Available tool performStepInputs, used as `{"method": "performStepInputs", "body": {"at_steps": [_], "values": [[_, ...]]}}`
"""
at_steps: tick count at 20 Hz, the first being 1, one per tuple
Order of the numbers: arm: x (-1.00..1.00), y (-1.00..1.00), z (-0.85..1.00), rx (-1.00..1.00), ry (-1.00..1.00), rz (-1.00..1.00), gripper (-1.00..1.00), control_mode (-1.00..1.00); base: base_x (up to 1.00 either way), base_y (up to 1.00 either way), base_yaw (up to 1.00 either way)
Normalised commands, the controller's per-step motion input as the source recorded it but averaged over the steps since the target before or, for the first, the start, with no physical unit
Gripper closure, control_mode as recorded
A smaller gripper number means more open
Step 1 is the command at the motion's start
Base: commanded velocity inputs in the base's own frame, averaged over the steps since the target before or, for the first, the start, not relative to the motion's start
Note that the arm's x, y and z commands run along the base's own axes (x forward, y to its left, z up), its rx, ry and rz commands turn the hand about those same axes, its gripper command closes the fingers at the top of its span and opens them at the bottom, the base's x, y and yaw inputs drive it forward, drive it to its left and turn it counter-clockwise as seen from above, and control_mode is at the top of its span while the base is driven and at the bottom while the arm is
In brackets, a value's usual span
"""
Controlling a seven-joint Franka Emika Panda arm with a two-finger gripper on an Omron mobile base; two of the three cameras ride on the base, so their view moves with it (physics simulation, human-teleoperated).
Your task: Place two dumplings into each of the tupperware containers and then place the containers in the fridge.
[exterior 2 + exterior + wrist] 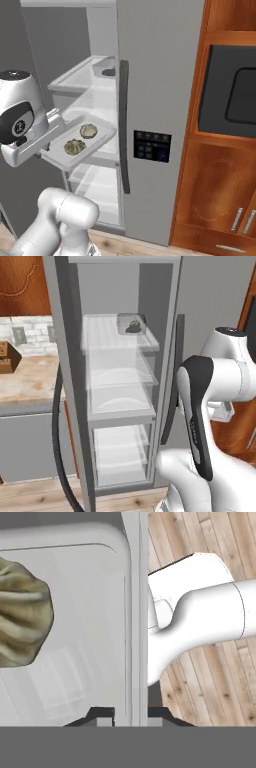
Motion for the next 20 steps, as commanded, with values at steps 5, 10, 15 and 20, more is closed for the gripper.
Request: {"method": "performStepInputs", "body": {"at_steps": [5,10,15,20], "values": [[0.00,0.00,0.00,0.00,0.00,0.00,1.00,1.00,0.36,0.11,-0.04],[0.00,0.00,0.00,0.00,0.00,0.00,1.00,1.00,0.46,-0.02,-0.09],[0.00,0.00,0.00,0.00,0.00,0.00,1.00,1.00,0.39,0.08,-0.09],[0.00,0.00,0.00,0.00,0.00,0.00,1.00,1.00,0.29,0.20,-0.03]]}}
